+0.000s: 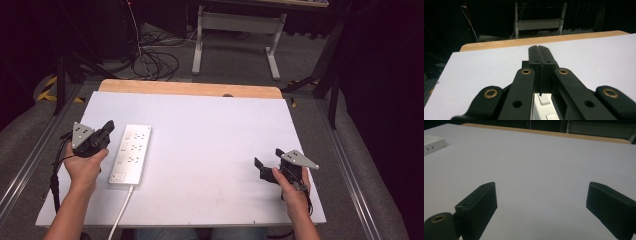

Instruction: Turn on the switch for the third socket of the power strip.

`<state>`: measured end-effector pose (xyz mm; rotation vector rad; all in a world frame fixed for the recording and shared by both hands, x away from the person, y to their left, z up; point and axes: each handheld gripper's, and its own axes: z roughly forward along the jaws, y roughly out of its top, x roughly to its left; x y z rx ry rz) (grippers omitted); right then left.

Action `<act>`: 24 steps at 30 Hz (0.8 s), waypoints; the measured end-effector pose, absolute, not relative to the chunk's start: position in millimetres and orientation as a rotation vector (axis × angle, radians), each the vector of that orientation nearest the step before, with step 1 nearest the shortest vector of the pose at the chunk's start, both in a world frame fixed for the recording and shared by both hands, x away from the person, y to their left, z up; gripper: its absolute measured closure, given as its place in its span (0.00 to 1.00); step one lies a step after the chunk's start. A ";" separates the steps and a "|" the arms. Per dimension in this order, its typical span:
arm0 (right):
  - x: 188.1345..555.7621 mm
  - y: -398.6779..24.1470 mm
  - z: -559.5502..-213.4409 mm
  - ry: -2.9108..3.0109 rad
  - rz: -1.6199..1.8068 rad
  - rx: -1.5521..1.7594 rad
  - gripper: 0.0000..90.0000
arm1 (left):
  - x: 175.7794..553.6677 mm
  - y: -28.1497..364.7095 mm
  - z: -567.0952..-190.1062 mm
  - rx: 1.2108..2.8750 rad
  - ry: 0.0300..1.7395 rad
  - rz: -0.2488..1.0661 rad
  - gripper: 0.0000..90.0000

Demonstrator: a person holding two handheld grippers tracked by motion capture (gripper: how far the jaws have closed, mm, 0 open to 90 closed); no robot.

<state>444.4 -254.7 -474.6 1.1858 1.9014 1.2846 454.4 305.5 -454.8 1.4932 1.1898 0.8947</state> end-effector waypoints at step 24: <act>442.3 -253.5 -474.0 1.908 1.275 1.169 0.12 | 460.9 301.6 -458.9 1.557 1.204 0.885 1.00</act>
